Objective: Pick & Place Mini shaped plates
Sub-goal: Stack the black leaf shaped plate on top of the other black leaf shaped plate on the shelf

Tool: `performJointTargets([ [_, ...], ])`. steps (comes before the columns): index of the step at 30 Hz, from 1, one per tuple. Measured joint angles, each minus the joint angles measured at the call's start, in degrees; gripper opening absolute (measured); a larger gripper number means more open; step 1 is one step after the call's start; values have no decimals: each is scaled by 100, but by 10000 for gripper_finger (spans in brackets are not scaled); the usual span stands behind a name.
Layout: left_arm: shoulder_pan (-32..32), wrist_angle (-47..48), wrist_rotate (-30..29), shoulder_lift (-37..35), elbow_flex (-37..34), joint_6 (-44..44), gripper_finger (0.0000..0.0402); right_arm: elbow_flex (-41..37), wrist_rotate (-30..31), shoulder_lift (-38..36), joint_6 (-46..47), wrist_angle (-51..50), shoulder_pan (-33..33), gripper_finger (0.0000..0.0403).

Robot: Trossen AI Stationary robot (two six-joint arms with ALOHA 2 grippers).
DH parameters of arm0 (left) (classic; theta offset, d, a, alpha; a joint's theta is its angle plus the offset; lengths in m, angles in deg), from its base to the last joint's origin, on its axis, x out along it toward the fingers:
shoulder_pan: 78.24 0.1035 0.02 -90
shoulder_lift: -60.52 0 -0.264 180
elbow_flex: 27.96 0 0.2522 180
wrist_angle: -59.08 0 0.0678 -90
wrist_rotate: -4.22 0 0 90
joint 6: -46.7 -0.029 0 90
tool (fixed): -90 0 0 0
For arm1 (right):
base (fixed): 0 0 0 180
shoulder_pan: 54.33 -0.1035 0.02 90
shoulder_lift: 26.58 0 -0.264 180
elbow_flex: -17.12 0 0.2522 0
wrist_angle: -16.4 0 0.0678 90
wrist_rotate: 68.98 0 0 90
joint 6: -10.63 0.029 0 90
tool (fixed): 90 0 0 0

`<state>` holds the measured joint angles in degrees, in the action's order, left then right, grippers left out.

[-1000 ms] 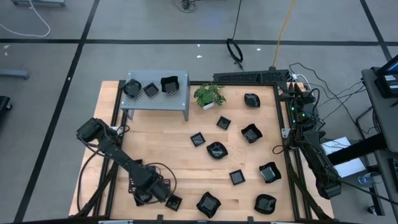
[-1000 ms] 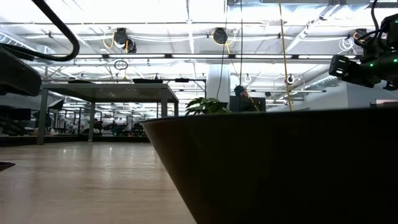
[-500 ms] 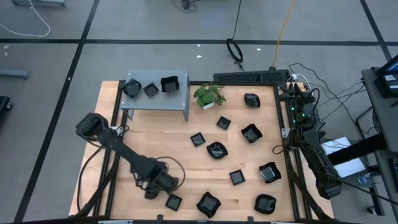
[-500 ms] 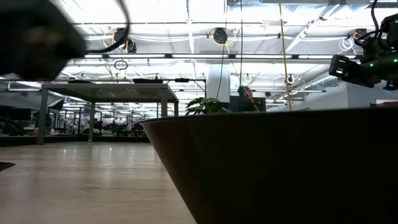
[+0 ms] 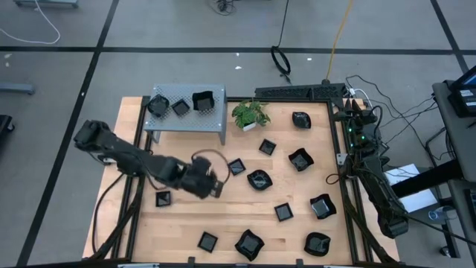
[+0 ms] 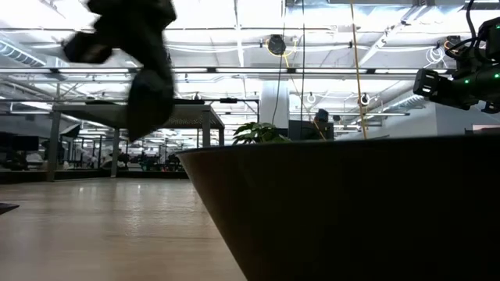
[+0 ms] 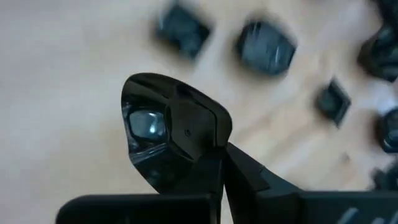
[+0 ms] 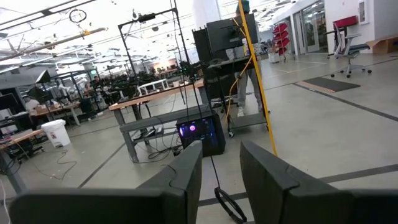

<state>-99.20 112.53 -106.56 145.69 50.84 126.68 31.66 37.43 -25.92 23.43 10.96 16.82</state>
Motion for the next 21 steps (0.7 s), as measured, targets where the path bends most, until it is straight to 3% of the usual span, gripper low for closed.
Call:
performJointTargets([
  [7,817,-234,-1638,-608,7,-3481,14,2,-1,0,0,0,1,100],
  [10,1309,-351,-2057,-830,0,-4983,14,0,-1,0,0,2,-1,100],
  [16,2465,-669,-2086,-1133,10,-7316,10,1,-1,0,0,4,1,100],
  [21,3376,-585,-2091,-1336,10,-8379,12,0,0,0,0,6,0,100],
])
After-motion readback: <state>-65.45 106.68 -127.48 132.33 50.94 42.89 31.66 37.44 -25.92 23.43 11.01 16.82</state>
